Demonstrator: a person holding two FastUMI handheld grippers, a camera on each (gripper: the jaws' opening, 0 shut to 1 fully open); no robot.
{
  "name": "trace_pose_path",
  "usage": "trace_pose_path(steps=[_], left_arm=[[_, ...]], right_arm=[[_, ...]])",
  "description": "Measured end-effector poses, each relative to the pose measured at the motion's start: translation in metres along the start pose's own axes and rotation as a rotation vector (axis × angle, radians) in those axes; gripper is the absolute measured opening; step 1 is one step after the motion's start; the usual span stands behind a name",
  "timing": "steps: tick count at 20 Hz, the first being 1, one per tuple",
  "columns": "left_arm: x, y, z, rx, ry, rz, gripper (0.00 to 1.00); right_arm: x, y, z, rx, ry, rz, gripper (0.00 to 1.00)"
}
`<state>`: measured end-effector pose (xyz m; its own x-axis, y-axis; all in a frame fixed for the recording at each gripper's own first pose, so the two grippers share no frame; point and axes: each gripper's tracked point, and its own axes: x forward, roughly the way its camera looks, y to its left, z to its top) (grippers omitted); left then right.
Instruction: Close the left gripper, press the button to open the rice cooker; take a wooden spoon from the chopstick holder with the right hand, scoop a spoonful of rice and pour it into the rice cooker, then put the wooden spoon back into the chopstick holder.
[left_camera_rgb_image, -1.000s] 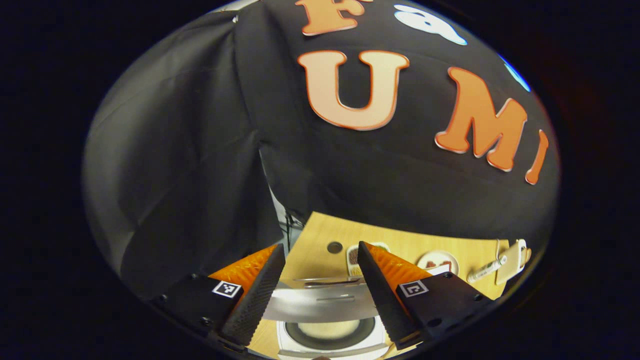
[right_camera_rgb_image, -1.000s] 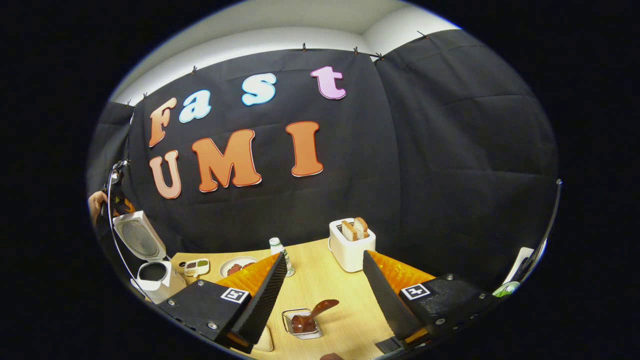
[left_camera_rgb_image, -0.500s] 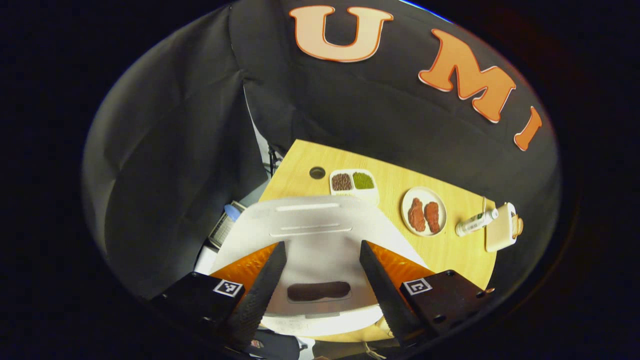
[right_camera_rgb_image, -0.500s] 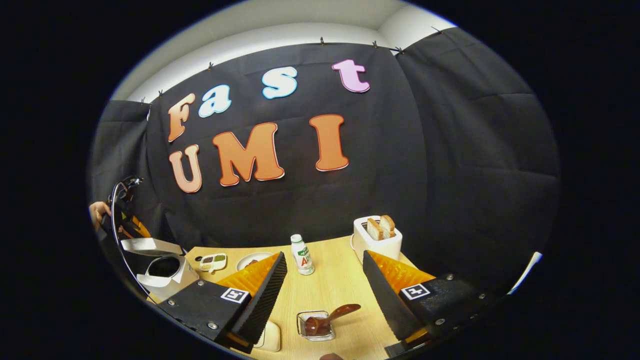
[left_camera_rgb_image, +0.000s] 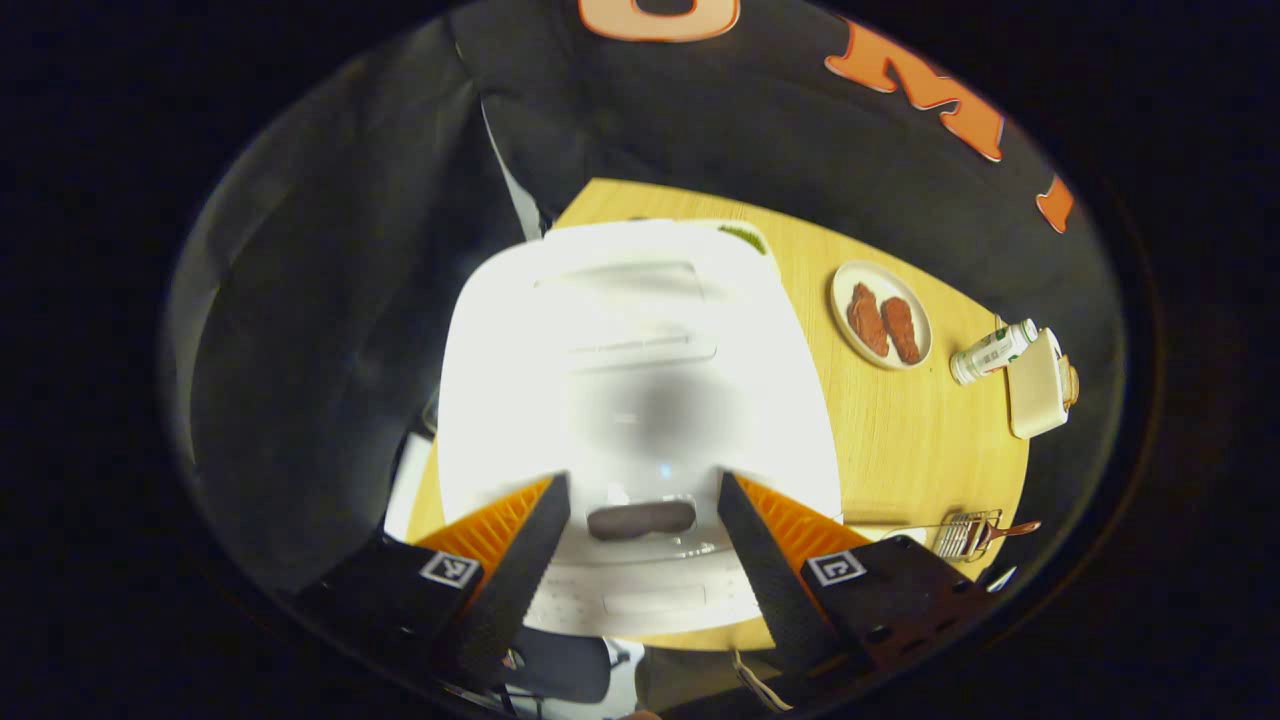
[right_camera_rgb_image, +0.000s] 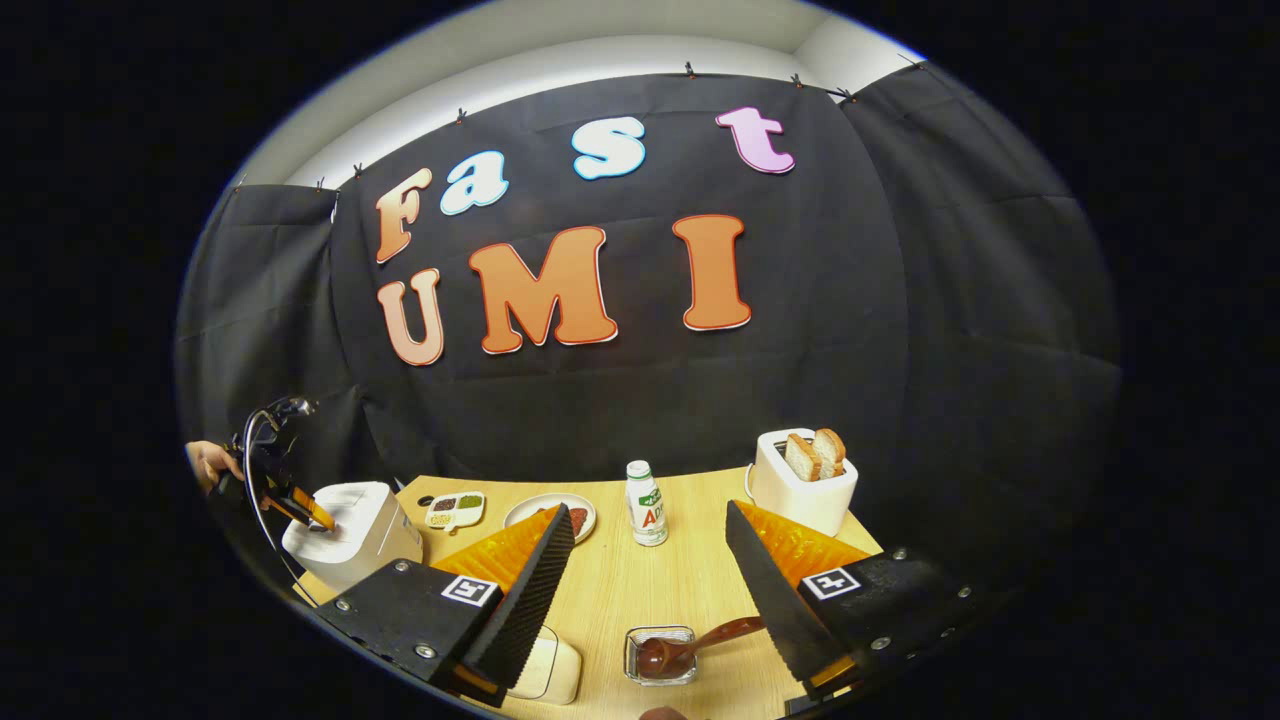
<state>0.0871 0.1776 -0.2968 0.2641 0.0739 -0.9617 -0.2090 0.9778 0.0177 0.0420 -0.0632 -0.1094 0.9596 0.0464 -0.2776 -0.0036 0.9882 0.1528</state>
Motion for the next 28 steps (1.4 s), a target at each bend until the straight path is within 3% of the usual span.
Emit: trace_pose_path(steps=[5,7,9,13,18,22,28], left_arm=[[-0.009,0.004,-0.003,-0.056,-0.037,0.023,1.0],[-0.019,0.007,0.008,-0.045,-0.11,0.035,1.0],[-0.039,0.011,0.021,-0.004,-0.215,0.059,0.99],[-0.109,-0.007,0.046,0.041,-0.451,0.038,0.99],[-0.188,-0.036,0.073,0.023,-0.765,-0.026,0.99],[-0.253,-0.041,0.08,0.008,-1.033,-0.026,0.99],[-0.302,-0.063,0.056,0.015,-1.286,-0.034,0.99]], right_arm=[[0.005,0.021,0.017,-0.032,-0.029,0.047,0.95],[0.006,0.031,0.025,-0.049,-0.04,0.062,0.95],[0.006,0.04,0.038,-0.078,-0.064,0.07,0.95],[0.006,0.065,0.067,-0.144,-0.135,0.091,0.95],[0.003,0.098,0.101,-0.192,-0.252,0.103,0.95],[-0.006,0.123,0.129,-0.184,-0.342,0.131,0.95],[-0.009,0.143,0.116,-0.227,-0.349,0.158,0.95]])
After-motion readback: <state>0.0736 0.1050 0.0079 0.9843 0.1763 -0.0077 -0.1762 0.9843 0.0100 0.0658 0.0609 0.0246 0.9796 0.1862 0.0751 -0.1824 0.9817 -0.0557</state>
